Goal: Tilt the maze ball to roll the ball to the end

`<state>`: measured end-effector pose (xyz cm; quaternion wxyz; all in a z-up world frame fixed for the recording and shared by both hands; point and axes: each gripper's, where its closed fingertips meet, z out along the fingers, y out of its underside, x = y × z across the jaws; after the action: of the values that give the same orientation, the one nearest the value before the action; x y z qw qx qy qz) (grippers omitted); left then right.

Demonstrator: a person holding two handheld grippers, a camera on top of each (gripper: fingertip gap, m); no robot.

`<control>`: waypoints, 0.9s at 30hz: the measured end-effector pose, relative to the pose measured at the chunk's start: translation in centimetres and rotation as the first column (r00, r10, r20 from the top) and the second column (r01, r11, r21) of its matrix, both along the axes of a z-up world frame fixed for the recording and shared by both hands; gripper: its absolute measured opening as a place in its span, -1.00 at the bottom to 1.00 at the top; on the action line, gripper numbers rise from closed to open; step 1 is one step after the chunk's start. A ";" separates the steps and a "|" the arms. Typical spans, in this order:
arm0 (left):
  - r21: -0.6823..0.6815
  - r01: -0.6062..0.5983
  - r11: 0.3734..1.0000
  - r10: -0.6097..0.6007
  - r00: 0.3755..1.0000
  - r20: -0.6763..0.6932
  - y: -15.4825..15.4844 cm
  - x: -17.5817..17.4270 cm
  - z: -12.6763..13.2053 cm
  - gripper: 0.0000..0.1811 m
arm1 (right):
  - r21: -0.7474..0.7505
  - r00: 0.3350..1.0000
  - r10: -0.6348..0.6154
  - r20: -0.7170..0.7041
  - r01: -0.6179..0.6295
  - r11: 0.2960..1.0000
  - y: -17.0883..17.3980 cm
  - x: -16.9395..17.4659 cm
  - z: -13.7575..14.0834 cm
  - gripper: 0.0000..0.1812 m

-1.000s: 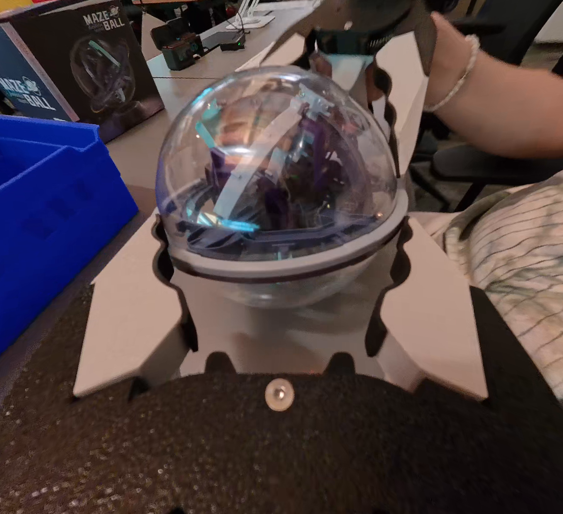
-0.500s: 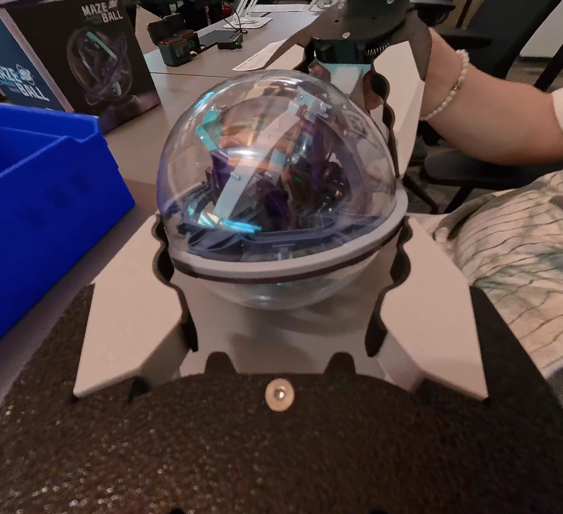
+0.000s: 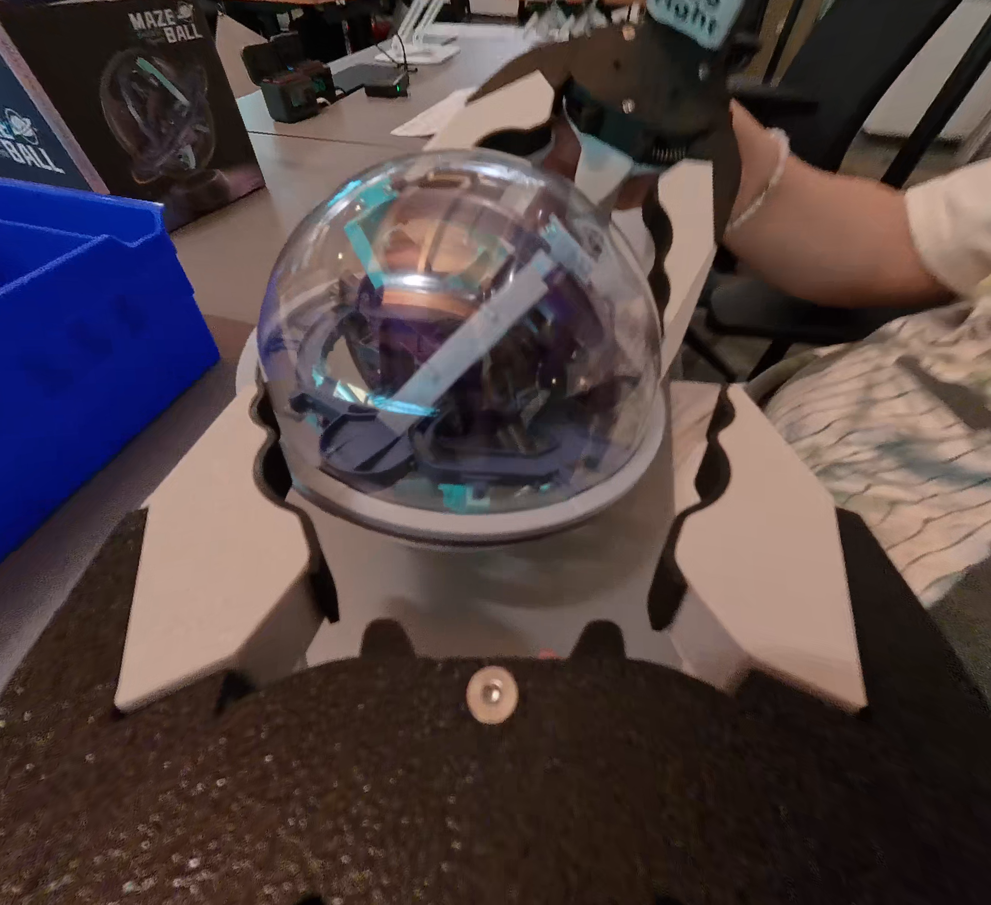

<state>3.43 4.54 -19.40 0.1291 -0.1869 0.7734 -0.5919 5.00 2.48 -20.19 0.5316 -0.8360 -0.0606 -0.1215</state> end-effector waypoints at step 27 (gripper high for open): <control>-0.078 -0.484 0.871 0.453 0.856 -0.249 3.4 5.4 1.9 0.69 | -0.041 0.777 -0.017 0.629 0.056 0.998 2.9 -1.3 -0.2 0.39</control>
<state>8.80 7.94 -17.50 0.1690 -0.4433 0.6710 -0.5698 3.72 5.35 -20.43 0.4544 -0.7637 -0.2215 -0.4016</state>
